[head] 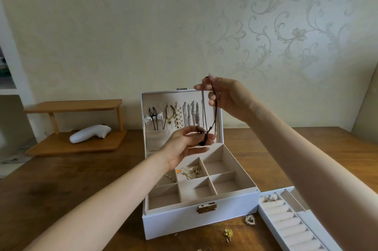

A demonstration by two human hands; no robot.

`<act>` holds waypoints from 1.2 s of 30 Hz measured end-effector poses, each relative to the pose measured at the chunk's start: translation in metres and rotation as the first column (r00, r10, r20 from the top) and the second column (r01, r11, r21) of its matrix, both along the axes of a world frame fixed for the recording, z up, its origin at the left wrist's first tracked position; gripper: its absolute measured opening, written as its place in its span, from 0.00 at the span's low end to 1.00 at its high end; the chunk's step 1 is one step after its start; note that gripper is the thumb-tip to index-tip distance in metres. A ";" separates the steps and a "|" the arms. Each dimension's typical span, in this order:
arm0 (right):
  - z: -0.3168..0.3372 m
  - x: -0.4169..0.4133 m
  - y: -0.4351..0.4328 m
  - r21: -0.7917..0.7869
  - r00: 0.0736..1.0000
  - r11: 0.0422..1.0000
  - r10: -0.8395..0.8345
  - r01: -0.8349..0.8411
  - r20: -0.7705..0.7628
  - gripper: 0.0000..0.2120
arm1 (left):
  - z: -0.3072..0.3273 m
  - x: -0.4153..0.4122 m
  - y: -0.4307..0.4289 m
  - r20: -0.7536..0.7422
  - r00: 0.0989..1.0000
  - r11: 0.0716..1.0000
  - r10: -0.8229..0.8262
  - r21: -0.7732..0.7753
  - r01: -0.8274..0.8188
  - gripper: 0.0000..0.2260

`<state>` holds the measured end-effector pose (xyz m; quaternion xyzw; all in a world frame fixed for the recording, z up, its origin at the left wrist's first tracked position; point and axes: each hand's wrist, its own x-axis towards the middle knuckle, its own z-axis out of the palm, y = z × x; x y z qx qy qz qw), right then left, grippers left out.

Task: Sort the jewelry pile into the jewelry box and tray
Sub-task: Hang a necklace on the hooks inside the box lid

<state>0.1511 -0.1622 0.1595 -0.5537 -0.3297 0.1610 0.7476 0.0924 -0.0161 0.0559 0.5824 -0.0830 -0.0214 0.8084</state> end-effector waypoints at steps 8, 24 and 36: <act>0.002 -0.003 0.002 -0.027 0.998 0.999 0.042 -0.041 0.041 0.09 | 0.001 0.000 0.000 -0.081 0.995 0.998 -0.055 -0.016 0.054 0.12; 0.007 -0.004 -0.001 -0.027 0.998 0.999 0.031 -0.029 0.050 0.09 | -0.004 -0.006 -0.003 -0.084 0.985 0.988 -0.154 -0.012 0.154 0.12; 0.004 -0.004 -0.002 0.005 1.000 1.000 0.003 -0.003 0.008 0.09 | -0.003 -0.005 -0.005 -0.183 0.982 0.988 -0.042 0.138 0.068 0.06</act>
